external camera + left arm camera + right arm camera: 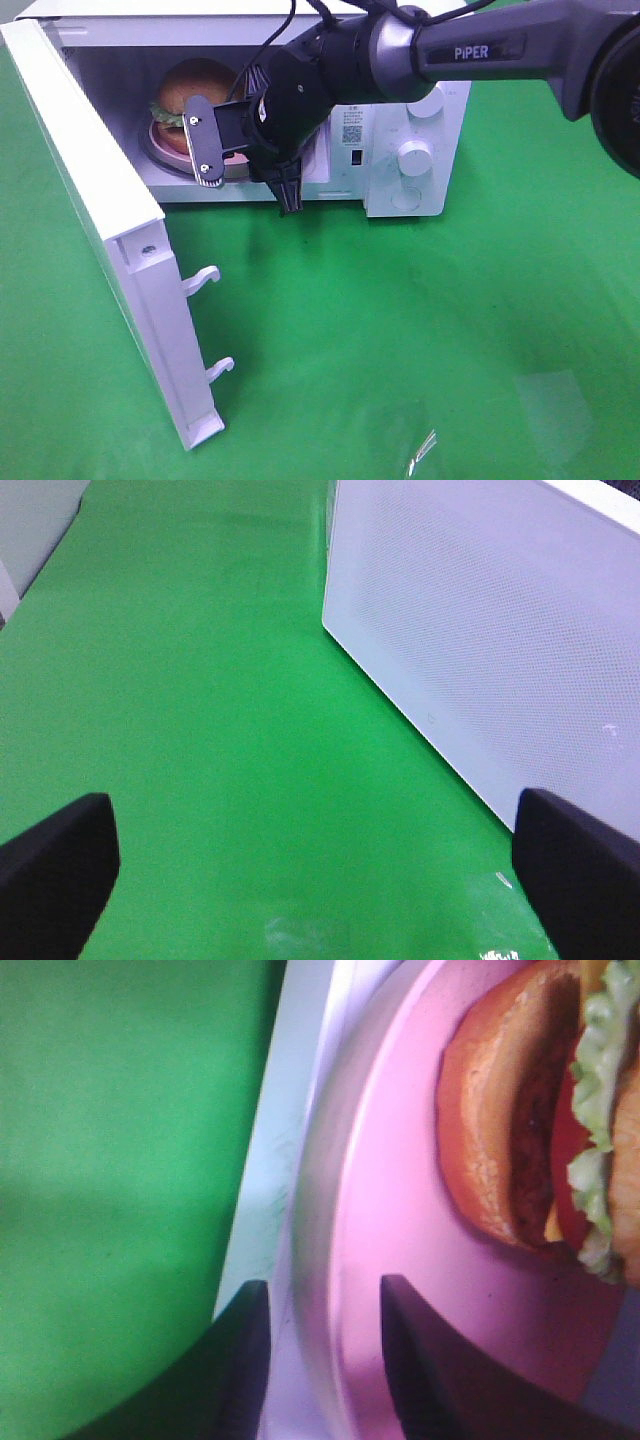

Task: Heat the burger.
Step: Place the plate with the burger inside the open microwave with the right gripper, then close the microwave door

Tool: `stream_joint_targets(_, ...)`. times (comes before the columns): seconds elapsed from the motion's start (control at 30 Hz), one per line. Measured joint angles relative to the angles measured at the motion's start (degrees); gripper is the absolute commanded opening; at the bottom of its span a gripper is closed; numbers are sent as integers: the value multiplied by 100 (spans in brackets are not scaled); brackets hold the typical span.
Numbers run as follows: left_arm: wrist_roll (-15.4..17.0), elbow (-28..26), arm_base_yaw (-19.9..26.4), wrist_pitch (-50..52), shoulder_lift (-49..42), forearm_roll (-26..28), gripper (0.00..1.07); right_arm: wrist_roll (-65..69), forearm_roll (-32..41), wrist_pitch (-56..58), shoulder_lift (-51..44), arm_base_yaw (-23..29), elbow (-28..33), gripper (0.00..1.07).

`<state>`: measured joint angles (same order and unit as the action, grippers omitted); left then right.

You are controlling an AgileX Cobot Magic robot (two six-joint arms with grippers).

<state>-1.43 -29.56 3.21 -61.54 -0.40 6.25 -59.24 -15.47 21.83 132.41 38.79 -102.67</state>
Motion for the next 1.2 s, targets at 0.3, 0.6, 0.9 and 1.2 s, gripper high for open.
stream_joint_targets(0.3,0,0,0,0,0,0,100,11,-29,-155,-367,0,550,63)
stream_joint_targets(0.6,0,0,0,0,0,0,100,17,-34,-338,-894,0,1261,70)
stream_joint_targets(0.9,0,0,0,0,0,0,100,74,-34,-418,-1518,6,2028,71)
stream_joint_targets(1.2,0,0,0,0,0,0,100,1140,-34,-435,-2235,6,2613,71)
